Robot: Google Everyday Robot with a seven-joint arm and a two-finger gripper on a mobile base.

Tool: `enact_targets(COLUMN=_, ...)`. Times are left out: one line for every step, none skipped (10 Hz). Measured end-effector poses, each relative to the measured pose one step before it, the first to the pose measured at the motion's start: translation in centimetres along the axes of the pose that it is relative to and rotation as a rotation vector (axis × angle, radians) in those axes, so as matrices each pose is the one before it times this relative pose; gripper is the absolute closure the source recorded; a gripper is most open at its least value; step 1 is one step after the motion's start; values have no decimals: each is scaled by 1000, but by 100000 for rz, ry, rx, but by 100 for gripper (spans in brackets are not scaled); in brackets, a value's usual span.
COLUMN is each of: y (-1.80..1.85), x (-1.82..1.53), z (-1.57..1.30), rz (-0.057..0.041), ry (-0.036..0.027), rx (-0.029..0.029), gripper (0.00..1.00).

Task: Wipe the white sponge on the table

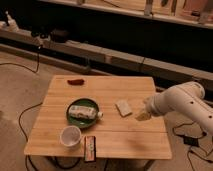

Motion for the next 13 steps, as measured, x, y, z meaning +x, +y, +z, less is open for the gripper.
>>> enact_targets(y=134, x=138, z=-110, rz=-561, ry=1085, rx=-454, gripper=38)
enact_targets(y=-35, x=68, z=66, rz=-190, ry=-27, rx=116, gripper=38)
enact_targets(y=-24, x=89, z=195, rz=-304, ry=-158, rx=302, gripper=38)
enact_targets(y=7, x=-567, z=1068, rz=473, ry=-915, rx=1490, gripper=38)
enact_targets(y=191, x=-299, z=1198, rz=502, ry=-742, rx=1086, gripper=38)
enact_targets(y=434, x=-230, z=1472, rz=435, ry=-1054, rx=737, gripper=38)
enact_targets(y=777, x=-348, z=1360, rz=683, ry=-1122, rx=-180, gripper=38)
enact_targets(y=918, x=-583, z=1342, rz=934, ry=-1049, rx=-489, gripper=38)
enact_targets(y=599, x=-99, z=924, rz=346, ry=138, rx=-206, gripper=38)
enact_targets(y=600, x=111, z=1258, rz=587, ry=940, rx=148, gripper=38)
enact_targets(y=581, x=258, z=1666, rz=849, ry=2431, rx=898, gripper=38)
enact_targets(y=328, x=146, z=942, rz=1206, ry=1907, rx=946, gripper=38)
enact_targets(y=517, x=-175, z=1710, rz=2173, ry=2280, rx=1966, gripper=38)
